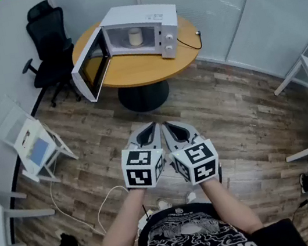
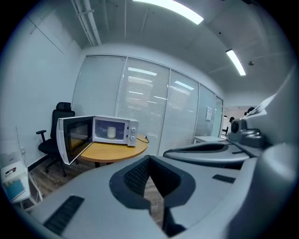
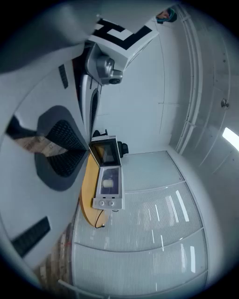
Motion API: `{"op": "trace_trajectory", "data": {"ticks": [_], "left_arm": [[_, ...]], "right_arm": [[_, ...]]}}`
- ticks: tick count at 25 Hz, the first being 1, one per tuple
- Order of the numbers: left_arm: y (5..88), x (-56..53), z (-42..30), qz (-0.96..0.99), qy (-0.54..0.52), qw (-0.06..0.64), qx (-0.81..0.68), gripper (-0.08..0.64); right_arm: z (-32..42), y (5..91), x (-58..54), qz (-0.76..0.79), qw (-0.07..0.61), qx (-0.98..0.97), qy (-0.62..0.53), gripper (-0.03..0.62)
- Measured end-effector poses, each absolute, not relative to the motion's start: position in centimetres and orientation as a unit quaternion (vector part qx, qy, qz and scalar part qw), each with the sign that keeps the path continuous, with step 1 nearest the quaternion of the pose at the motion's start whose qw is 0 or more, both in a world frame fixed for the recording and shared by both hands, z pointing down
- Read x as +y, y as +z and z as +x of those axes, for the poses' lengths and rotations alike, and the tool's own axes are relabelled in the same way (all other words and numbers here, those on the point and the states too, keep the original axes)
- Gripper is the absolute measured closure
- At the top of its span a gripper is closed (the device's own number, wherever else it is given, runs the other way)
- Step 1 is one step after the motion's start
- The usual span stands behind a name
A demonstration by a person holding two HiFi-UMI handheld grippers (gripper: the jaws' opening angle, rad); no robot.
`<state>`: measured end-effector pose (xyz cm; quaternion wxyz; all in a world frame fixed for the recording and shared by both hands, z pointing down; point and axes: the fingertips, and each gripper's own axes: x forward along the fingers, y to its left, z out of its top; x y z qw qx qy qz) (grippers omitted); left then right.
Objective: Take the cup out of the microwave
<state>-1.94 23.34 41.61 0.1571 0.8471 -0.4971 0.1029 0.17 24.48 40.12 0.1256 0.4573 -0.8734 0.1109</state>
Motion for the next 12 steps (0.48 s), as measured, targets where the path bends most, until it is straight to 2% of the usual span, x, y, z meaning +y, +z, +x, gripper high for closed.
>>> {"op": "trace_trajectory", "data": {"ticks": [12], "left_arm": [[42.8, 22.0, -4.6, 0.847, 0.102, 0.174, -0.492, 0.551]], "right_arm": [[-1.9, 41.1, 23.5, 0.466, 0.130, -0.866, 0.124, 0.577]]}}
